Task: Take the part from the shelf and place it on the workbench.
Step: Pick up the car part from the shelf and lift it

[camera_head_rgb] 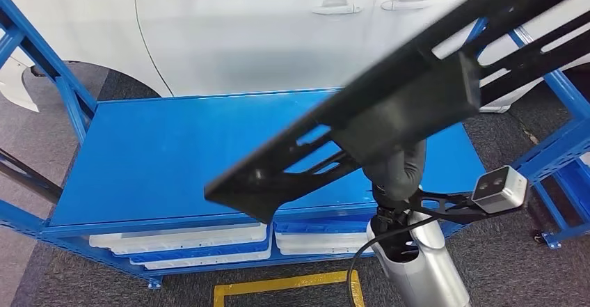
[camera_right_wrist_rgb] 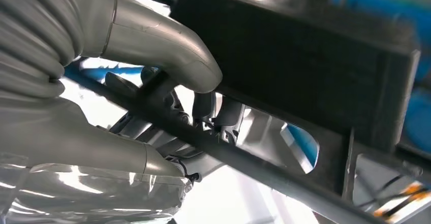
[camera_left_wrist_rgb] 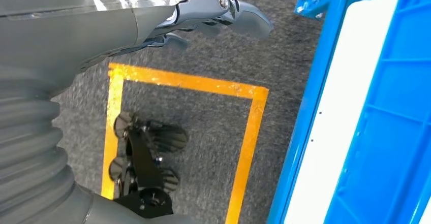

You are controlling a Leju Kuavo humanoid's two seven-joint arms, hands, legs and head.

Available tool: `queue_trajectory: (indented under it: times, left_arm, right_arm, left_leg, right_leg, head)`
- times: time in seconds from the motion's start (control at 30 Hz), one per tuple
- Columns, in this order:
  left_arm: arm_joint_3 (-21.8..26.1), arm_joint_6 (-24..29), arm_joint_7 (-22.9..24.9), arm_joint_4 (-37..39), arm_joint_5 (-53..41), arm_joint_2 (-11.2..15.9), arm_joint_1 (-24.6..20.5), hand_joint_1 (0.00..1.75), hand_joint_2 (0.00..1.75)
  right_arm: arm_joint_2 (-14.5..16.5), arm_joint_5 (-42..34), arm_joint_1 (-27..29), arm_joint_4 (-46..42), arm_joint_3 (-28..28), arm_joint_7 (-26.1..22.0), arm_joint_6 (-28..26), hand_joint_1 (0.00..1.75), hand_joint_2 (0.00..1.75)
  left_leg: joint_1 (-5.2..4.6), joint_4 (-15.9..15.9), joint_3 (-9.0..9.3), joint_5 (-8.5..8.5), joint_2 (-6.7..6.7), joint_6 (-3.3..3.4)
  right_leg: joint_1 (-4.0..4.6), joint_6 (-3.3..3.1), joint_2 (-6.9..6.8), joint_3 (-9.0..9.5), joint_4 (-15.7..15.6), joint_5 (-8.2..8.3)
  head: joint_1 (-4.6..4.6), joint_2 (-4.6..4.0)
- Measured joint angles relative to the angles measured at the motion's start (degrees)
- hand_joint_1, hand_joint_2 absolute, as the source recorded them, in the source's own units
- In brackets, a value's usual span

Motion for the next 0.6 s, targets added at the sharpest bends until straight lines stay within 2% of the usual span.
queue_trajectory:
  times: [0.07, 0.1, 0.17, 0.2, 0.23, 0.27, 0.3, 0.37, 0.4, 0.43, 0.53, 0.57, 0.6]
  left_arm:
    - [1.3, 0.4, 1.3, 0.6, 0.2, 0.0, -0.2, 0.00, 1.75]
    - [1.9, 0.6, 2.1, 0.8, 0.4, 0.0, -0.2, 0.00, 1.75]
    - [3.0, 1.5, 3.8, 1.3, 0.9, 0.0, -0.3, 0.00, 1.75]
    - [3.4, 1.9, 4.7, 1.4, 1.0, 0.0, -0.3, 0.00, 1.75]
    - [3.8, 2.4, 5.6, 1.6, 1.1, -0.1, -0.3, 0.00, 1.75]
    - [4.2, 2.9, 6.6, 1.7, 1.1, -0.1, -0.3, 0.00, 1.75]
    - [4.4, 3.4, 7.5, 1.8, 1.1, -0.1, -0.3, 0.00, 1.75]
    - [4.8, 4.2, 9.1, 2.0, 1.0, -0.1, -0.4, 0.00, 1.75]
    - [5.0, 4.5, 9.8, 2.0, 0.9, -0.1, -0.4, 0.00, 1.75]
    - [5.1, 4.9, 10.4, 2.1, 0.9, -0.1, -0.5, 0.00, 1.75]
    - [5.2, 5.8, 11.9, 2.2, 0.8, -0.1, -0.3, 0.00, 1.75]
    - [5.3, 6.1, 12.3, 2.2, 0.8, -0.1, -0.3, 0.00, 1.75]
    - [5.3, 6.3, 12.6, 2.3, 0.8, -0.1, -0.3, 0.00, 1.75]
  right_arm:
    - [-0.3, -0.4, 0.6, -2.8, -0.4, 1.1, 2.4, 1.75, 1.75]
    - [-0.4, -0.1, 0.9, -3.8, -0.4, 1.4, 3.2, 1.75, 1.75]
    - [-0.6, 0.9, 1.4, -5.3, -0.3, 1.5, 4.1, 1.75, 1.75]
    - [-0.7, 1.6, 1.7, -5.9, -0.1, 1.3, 4.3, 1.75, 1.75]
    - [-0.9, 2.3, 2.0, -6.3, 0.1, 1.1, 4.4, 1.75, 1.75]
    - [-1.1, 3.0, 2.3, -6.7, 0.3, 0.9, 4.4, 1.75, 1.75]
    - [-1.3, 3.6, 2.5, -7.0, 0.5, 0.6, 4.4, 1.75, 1.75]
    - [-1.6, 4.5, 2.8, -7.7, 1.0, 0.1, 4.3, 1.75, 1.75]
    - [-1.8, 4.8, 3.0, -8.1, 1.1, -0.1, 4.3, 1.75, 1.75]
    - [-2.0, 5.1, 3.0, -8.4, 1.3, -0.2, 4.3, 1.75, 1.75]
    - [-2.6, 5.8, 3.3, -8.9, 1.9, -0.5, 3.8, 1.75, 1.75]
    - [-2.9, 5.9, 3.4, -9.0, 2.1, -0.6, 3.6, 1.75, 1.75]
    - [-3.2, 6.0, 3.4, -9.1, 2.2, -0.6, 3.4, 1.75, 1.75]
  left_leg:
    - [-0.02, 1.0, -0.25, -1.19, 0.05, -0.55]
    - [0.00, 2.9, -0.93, -2.78, 0.07, -0.78]
    - [0.18, 9.9, -3.48, -7.22, 0.07, -1.13]
    - [0.25, 13.6, -4.75, -8.95, 0.08, -1.28]
    - [0.28, 15.8, -5.33, -9.77, 0.08, -1.40]
    - [0.30, 15.8, -4.82, -9.50, 0.08, -1.45]
    - [0.32, 13.3, -3.10, -8.25, 0.08, -1.44]
    - [0.29, 4.9, 1.96, -5.36, 0.06, -1.17]
    - [0.21, 1.8, 3.66, -4.47, 0.02, -0.90]
    - [0.10, 0.0, 4.49, -4.05, -0.03, -0.57]
    - [-0.03, -0.5, 4.01, -3.02, 0.02, 0.54]
    - [0.03, -0.6, 3.70, -2.45, 0.13, 0.96]
    - [0.13, -0.8, 3.21, -1.80, 0.25, 1.34]
  right_leg:
    - [-0.34, -0.58, -0.10, 0.06, -0.5, 0.43]
    - [-0.51, -0.89, -0.18, 0.04, -0.7, 0.66]
    - [-0.47, -1.24, -0.34, -0.28, -0.8, 0.99]
    - [-0.43, -1.30, -0.39, -0.53, -0.8, 1.17]
    - [-0.40, -1.31, -0.42, -0.82, -0.7, 1.38]
    - [-0.40, -1.24, -0.43, -1.14, -0.6, 1.61]
    - [-0.42, -1.12, -0.42, -1.43, -0.5, 1.82]
    - [-0.36, -0.72, -0.40, -1.96, -0.2, 2.22]
    - [-0.29, -0.43, -0.39, -2.15, 0.0, 2.43]
    - [-0.24, -0.10, -0.39, -2.28, 0.1, 2.68]
    - [-0.40, 0.95, -0.32, -2.51, 0.0, 3.50]
    - [-0.48, 1.27, -0.26, -2.88, 0.5, 2.81]
    - [-0.54, 1.58, -0.20, -3.57, 2.0, 1.15]
  head:
    - [-0.05, -0.01]
    - [-0.11, -0.01]
    - [-0.20, -0.01]
    - [-0.20, -0.01]
    - [-0.20, 0.00]
    - [-0.20, 0.00]
    - [-0.20, -0.01]
    - [-0.20, -0.02]
    - [-0.17, -0.01]
    - [-0.15, 0.00]
    - [-0.15, -0.01]
    - [-0.09, -0.02]
    - [0.01, -0.01]
